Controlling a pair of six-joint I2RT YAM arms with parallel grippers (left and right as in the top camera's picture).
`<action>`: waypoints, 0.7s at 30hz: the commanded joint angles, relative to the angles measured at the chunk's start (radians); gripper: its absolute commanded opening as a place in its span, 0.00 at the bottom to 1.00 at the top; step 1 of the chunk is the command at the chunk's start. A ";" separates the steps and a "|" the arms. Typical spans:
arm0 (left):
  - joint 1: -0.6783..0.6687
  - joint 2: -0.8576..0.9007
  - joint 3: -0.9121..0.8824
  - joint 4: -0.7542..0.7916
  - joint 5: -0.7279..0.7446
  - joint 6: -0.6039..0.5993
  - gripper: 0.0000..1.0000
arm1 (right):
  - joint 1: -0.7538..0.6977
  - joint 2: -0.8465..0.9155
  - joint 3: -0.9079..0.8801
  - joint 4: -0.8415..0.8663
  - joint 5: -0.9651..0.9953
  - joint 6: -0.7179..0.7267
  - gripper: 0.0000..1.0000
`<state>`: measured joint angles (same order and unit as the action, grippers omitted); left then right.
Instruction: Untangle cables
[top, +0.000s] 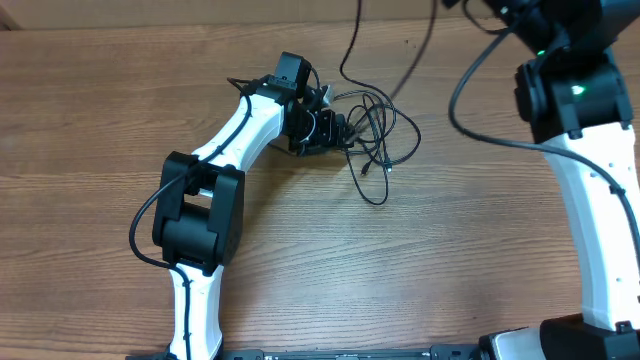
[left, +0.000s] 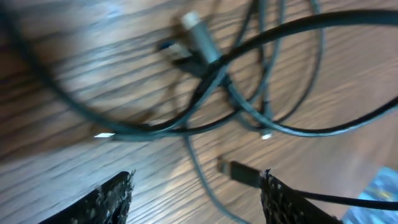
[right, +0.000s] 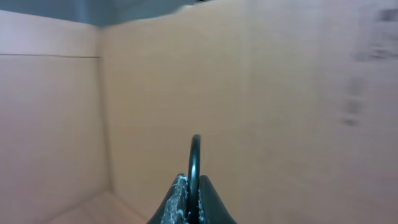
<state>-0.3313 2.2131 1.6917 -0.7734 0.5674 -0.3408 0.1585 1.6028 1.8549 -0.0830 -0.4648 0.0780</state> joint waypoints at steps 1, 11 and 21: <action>0.017 -0.003 0.020 -0.032 -0.103 -0.007 0.65 | -0.062 -0.010 0.022 -0.029 0.070 0.001 0.04; 0.036 -0.003 0.020 -0.068 -0.157 -0.003 0.66 | -0.234 -0.010 0.022 -0.330 0.311 0.003 0.04; 0.038 -0.003 0.020 -0.069 -0.160 -0.004 0.66 | -0.382 0.013 0.016 -0.603 0.541 0.003 0.04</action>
<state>-0.2966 2.2131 1.6917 -0.8417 0.4183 -0.3408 -0.1974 1.6039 1.8553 -0.6628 -0.0414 0.0780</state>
